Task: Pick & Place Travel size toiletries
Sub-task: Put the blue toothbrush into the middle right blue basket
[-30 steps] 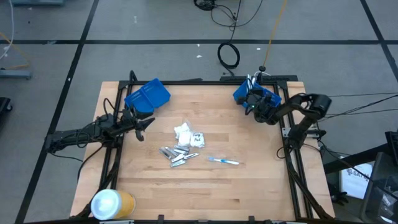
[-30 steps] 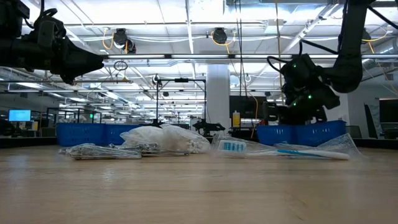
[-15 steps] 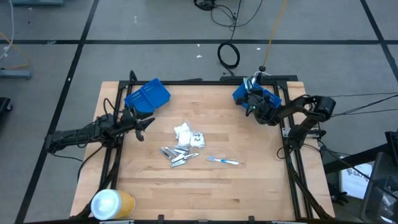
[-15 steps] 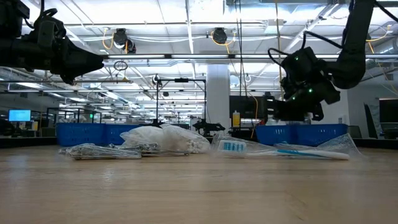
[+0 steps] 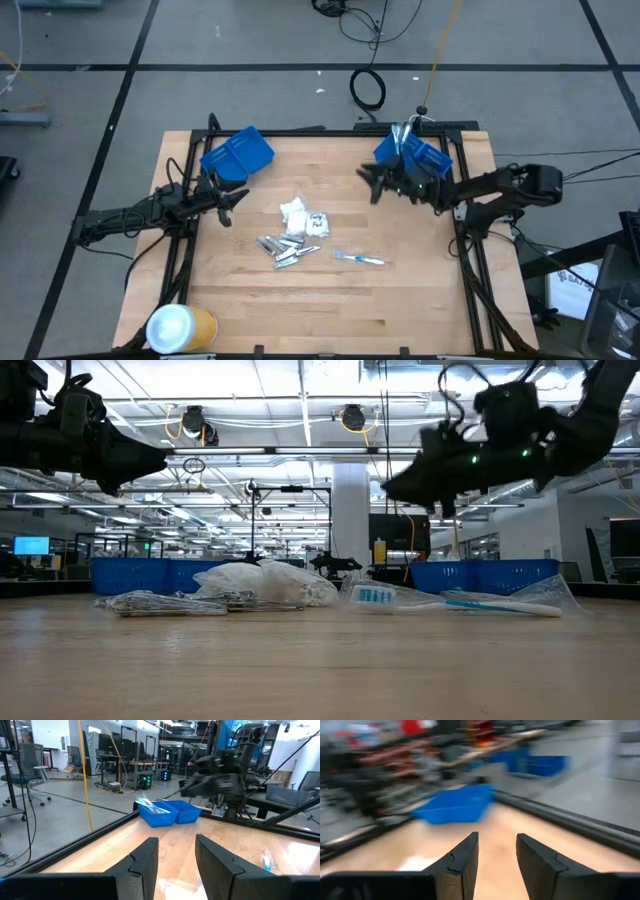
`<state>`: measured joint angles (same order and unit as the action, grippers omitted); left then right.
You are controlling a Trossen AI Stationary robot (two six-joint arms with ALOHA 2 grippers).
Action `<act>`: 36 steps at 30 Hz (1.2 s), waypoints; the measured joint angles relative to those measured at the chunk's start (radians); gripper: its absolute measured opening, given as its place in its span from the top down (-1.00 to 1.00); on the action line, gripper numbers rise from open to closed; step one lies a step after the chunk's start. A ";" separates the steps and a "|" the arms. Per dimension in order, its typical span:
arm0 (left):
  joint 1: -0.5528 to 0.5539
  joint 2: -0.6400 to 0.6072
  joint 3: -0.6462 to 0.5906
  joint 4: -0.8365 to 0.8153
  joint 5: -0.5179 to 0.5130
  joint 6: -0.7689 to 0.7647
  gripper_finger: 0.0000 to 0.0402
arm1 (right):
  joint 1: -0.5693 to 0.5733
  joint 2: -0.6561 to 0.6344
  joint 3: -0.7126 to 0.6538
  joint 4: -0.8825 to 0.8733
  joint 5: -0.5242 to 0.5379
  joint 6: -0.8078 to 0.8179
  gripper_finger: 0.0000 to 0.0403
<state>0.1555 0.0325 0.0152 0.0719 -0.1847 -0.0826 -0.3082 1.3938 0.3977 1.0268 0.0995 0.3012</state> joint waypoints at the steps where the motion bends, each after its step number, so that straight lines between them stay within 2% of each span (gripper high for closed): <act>1: 0.000 0.000 0.000 0.000 0.000 0.000 0.37 | 0.042 -0.015 0.007 -0.013 -0.017 -0.007 0.42; 4: 0.000 0.000 0.000 0.000 0.000 0.000 0.37 | 0.192 -0.056 0.058 -0.114 -0.013 -0.100 0.41; 9: 0.000 0.000 0.000 0.000 0.000 0.000 0.37 | 0.454 -0.061 0.245 -0.501 0.226 -0.247 0.29; 12: 0.000 0.000 0.000 0.000 0.000 0.000 0.37 | 0.569 -0.009 0.381 -0.729 0.352 -0.235 0.14; 14: 0.000 0.000 0.000 0.000 0.000 0.000 0.37 | 0.625 0.035 0.446 -0.854 0.382 -0.195 0.05; 18: 0.000 0.000 0.000 0.000 0.000 0.000 0.37 | 0.700 0.146 0.538 -1.030 0.353 -0.062 -0.11; 21: 0.000 0.000 0.000 0.000 0.000 0.000 0.37 | 0.733 0.224 0.562 -1.093 0.291 0.017 -0.15; 31: -0.001 0.000 0.000 0.000 0.000 0.000 0.37 | 0.759 0.333 0.562 -1.205 0.280 0.080 -0.07; 36: 0.000 0.000 0.000 0.000 0.000 0.000 0.37 | 0.731 0.369 0.562 -1.229 0.190 0.080 -0.07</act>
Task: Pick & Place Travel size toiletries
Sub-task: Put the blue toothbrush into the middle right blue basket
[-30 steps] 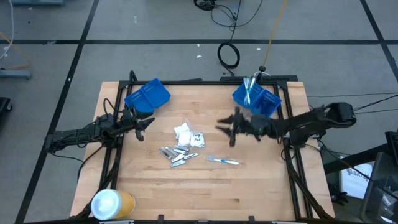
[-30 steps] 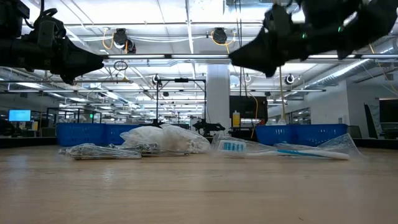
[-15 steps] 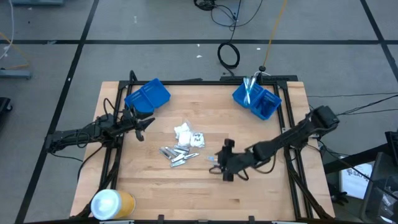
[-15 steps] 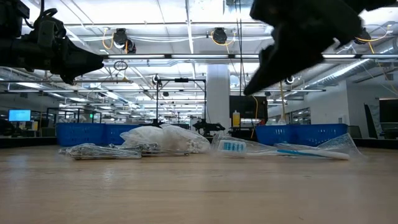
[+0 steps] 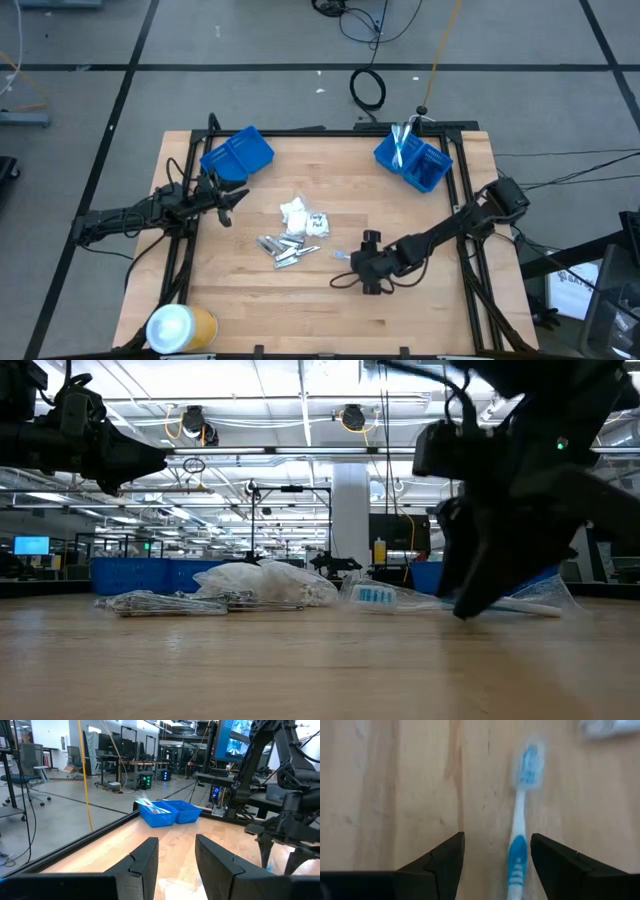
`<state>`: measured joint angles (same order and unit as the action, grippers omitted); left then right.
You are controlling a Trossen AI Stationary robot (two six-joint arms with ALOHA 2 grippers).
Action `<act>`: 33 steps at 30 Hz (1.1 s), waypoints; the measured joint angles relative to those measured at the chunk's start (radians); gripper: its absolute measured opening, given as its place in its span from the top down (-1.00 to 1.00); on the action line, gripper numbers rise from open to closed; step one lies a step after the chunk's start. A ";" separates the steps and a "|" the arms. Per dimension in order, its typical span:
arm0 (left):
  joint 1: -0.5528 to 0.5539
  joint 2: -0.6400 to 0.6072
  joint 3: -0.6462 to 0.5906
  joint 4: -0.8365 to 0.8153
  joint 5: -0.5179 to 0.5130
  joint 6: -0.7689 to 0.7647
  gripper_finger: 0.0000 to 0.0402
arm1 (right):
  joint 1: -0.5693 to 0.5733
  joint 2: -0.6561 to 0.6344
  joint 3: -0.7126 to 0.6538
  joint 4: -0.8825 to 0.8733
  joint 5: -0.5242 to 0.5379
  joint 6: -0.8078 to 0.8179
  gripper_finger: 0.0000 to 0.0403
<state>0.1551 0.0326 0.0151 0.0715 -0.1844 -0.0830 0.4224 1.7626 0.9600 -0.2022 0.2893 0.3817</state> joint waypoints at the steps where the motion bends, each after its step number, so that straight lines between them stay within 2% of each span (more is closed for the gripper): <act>1: 0.000 0.000 0.000 0.000 0.000 0.000 0.37 | -0.007 0.005 0.000 -0.002 -0.006 0.001 -0.07; 5: 0.000 0.000 0.000 0.000 0.000 0.000 0.37 | -0.027 0.019 0.001 -0.001 -0.017 0.001 -0.06; 10: 0.000 0.000 0.000 0.000 0.000 0.000 0.37 | -0.054 0.019 -0.005 0.002 -0.083 0.000 0.01; 14: 0.000 0.000 0.000 0.000 0.000 0.000 0.37 | -0.064 0.020 -0.006 -0.001 -0.115 -0.002 0.17; 26: 0.000 0.000 0.000 0.000 0.000 0.000 0.37 | -0.078 0.023 -0.008 0.003 -0.116 -0.083 0.77; 33: 0.000 0.000 0.000 0.000 0.000 0.000 0.37 | -0.101 0.002 -0.012 0.064 -0.105 -0.108 0.82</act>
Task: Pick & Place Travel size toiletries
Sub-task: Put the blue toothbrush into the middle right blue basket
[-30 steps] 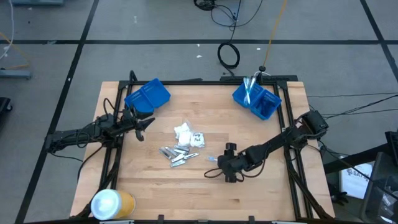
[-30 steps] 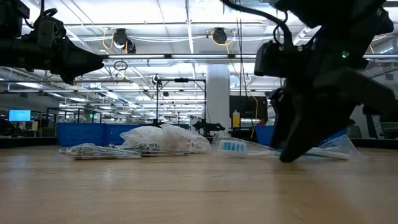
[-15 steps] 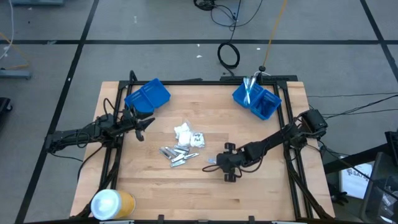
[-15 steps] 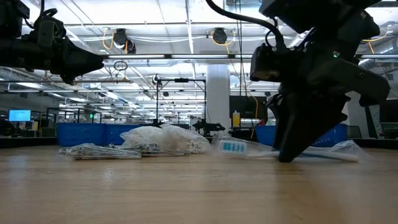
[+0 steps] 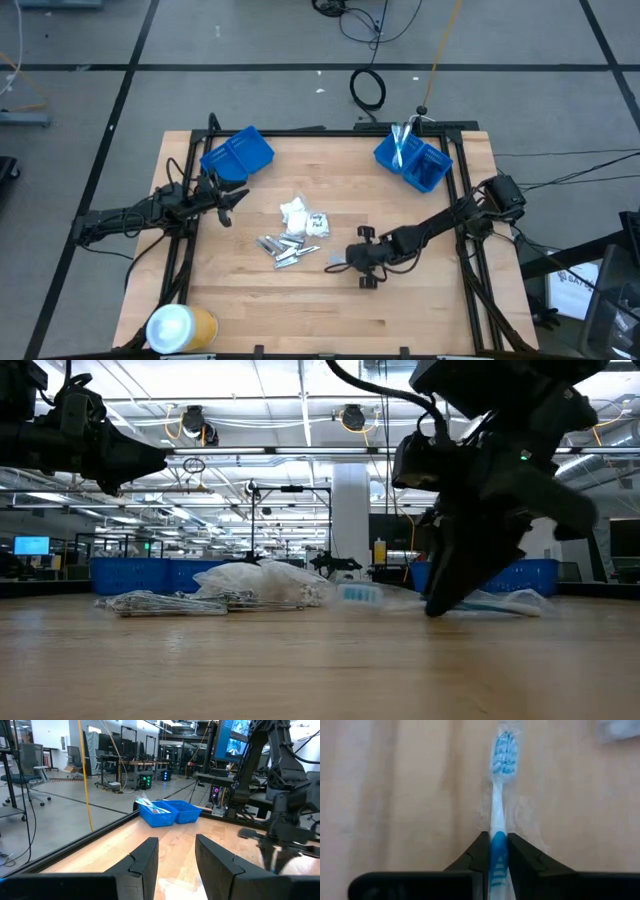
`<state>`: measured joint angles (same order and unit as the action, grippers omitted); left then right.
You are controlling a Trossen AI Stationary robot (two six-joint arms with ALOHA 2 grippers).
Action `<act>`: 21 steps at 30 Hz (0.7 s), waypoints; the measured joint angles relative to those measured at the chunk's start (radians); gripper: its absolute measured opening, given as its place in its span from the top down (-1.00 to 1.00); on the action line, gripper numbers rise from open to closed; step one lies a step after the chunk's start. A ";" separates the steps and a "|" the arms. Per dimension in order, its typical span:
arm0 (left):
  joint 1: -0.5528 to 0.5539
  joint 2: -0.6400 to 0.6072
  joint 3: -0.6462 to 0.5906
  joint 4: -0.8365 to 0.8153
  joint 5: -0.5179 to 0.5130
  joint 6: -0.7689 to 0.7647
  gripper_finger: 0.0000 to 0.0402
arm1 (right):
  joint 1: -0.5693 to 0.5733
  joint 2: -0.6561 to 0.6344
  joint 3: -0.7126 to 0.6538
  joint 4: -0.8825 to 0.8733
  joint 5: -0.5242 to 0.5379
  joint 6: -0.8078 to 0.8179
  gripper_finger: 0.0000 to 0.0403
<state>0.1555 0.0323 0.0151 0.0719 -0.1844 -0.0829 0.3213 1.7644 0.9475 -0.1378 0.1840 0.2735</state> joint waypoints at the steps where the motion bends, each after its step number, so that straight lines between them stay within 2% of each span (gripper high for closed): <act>1: 0.000 0.000 0.000 0.000 0.000 0.000 0.37 | -0.004 -0.014 -0.001 0.001 0.009 -0.003 0.82; 8: -0.001 0.000 0.000 0.000 0.000 0.000 0.37 | -0.064 -0.118 0.000 0.046 0.097 0.043 0.81; 14: -0.001 0.000 0.000 0.000 0.000 0.000 0.37 | -0.145 -0.229 0.001 0.053 0.243 -0.003 0.82; 21: 0.000 0.000 0.000 0.000 0.000 0.000 0.37 | -0.290 -0.357 -0.011 0.079 0.397 -0.028 0.82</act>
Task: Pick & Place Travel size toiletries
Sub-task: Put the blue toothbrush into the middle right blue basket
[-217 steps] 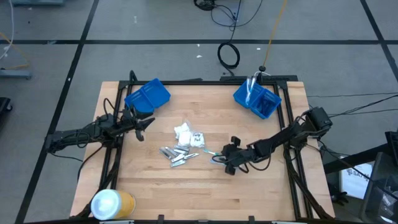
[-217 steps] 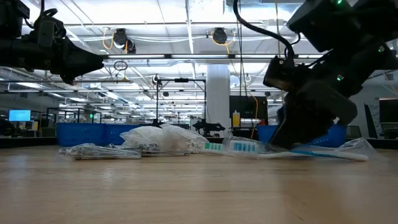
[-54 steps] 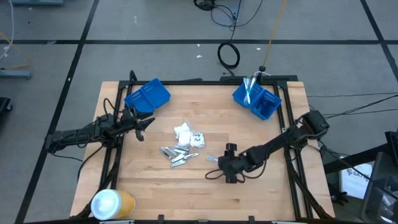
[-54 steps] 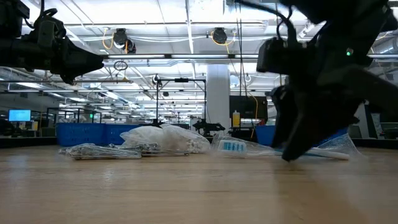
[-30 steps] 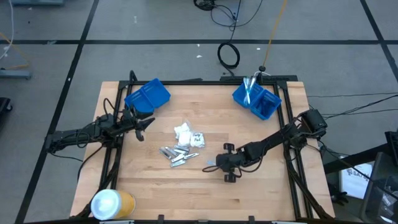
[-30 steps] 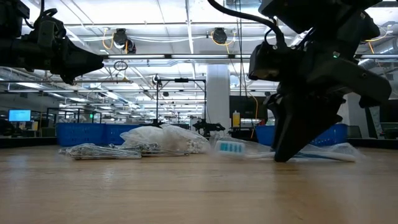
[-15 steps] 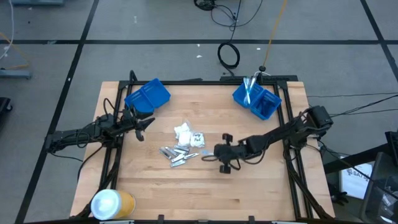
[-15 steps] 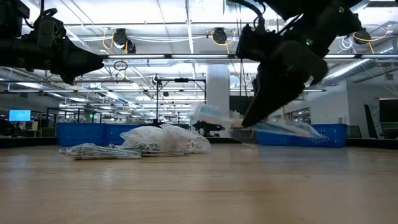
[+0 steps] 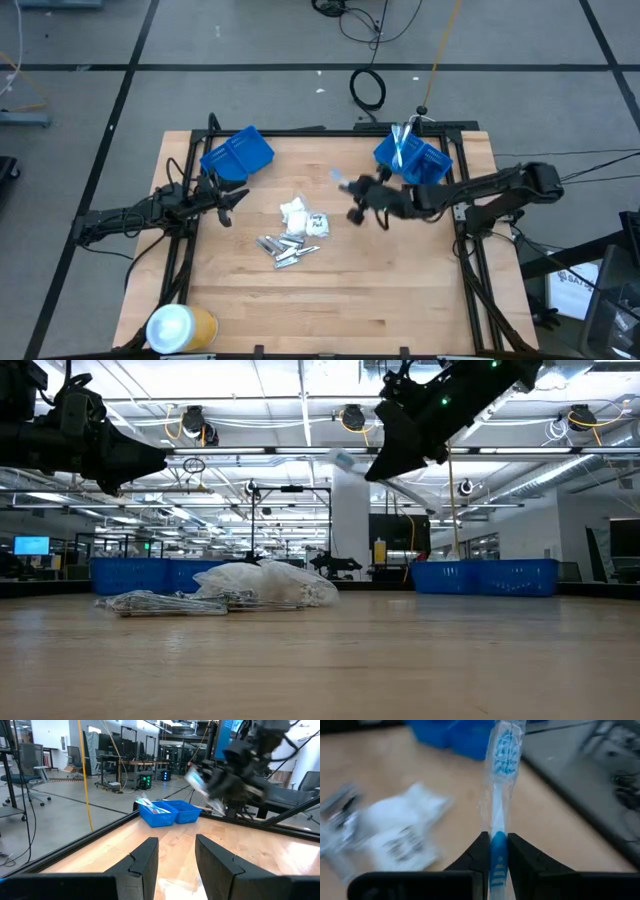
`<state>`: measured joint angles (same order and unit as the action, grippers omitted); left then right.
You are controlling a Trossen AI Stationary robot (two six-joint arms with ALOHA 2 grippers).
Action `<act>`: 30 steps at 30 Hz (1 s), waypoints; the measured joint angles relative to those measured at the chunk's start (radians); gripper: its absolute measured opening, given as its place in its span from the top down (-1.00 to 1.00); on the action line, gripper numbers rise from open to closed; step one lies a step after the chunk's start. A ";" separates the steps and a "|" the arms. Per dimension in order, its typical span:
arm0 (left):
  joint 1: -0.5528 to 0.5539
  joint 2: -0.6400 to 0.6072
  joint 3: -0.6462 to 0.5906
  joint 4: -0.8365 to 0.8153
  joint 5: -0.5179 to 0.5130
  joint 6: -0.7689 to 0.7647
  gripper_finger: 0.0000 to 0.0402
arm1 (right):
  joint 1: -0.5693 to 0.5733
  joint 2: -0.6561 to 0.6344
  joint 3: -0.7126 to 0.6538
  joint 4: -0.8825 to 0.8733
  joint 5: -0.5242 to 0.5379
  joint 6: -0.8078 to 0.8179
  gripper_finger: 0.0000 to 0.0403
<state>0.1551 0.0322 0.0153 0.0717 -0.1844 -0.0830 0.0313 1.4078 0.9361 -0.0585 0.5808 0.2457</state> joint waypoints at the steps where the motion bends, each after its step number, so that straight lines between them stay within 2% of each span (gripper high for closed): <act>1: 0.000 0.000 0.000 0.000 0.000 0.000 0.37 | -0.026 -0.014 -0.018 0.034 0.007 -0.007 0.82; 9: 0.000 0.000 0.000 0.000 0.000 0.000 0.37 | -0.290 -0.110 -0.299 0.459 0.054 -0.027 0.82; 13: 0.000 0.000 0.000 0.000 0.000 0.000 0.37 | -0.427 -0.109 -0.415 0.645 0.123 -0.024 0.82; 16: 0.000 0.000 0.000 0.000 0.000 0.000 0.37 | -0.507 -0.095 -0.478 0.757 0.126 0.003 0.81; 24: 0.000 0.000 0.000 0.000 0.000 0.000 0.37 | -0.653 -0.095 -0.551 0.868 0.125 0.019 0.81; 30: 0.000 0.000 0.000 0.000 0.000 0.000 0.37 | -0.687 -0.083 -0.551 0.883 0.123 0.056 0.81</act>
<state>0.1555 0.0325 0.0153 0.0718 -0.1844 -0.0827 -0.6557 1.3245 0.3851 0.8243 0.7036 0.3019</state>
